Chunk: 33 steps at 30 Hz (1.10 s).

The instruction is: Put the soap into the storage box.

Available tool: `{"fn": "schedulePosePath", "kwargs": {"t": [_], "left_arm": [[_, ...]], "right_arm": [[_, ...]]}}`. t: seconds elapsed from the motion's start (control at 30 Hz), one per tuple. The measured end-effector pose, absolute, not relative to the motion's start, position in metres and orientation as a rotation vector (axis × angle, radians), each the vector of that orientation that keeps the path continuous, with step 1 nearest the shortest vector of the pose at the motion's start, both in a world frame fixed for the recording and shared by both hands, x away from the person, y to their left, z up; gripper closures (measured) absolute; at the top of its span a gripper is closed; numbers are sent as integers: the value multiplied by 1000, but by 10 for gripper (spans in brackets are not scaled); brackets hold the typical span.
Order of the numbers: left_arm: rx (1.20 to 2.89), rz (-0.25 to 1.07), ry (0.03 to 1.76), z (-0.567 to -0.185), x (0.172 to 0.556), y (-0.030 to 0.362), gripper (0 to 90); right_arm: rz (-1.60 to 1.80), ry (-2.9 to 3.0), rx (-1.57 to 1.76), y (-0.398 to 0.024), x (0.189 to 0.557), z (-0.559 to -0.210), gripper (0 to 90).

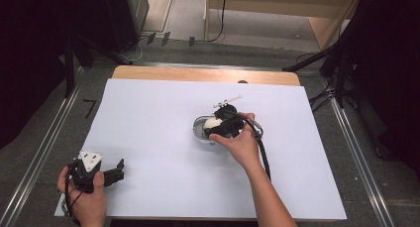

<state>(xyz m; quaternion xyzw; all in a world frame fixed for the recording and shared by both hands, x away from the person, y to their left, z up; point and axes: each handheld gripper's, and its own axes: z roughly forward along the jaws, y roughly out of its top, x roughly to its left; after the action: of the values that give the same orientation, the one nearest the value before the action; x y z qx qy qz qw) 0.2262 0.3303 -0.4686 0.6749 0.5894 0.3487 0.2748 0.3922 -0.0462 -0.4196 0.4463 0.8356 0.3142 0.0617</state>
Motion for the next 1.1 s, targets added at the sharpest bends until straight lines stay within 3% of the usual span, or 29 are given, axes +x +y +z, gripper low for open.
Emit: {"fn": "schedulePosePath", "kwargs": {"t": [1.1], "left_arm": [[1820,942,1586,-468,226,330,1]], "right_arm": [[1107,2412,1438,-92,373,-410,276]]}}
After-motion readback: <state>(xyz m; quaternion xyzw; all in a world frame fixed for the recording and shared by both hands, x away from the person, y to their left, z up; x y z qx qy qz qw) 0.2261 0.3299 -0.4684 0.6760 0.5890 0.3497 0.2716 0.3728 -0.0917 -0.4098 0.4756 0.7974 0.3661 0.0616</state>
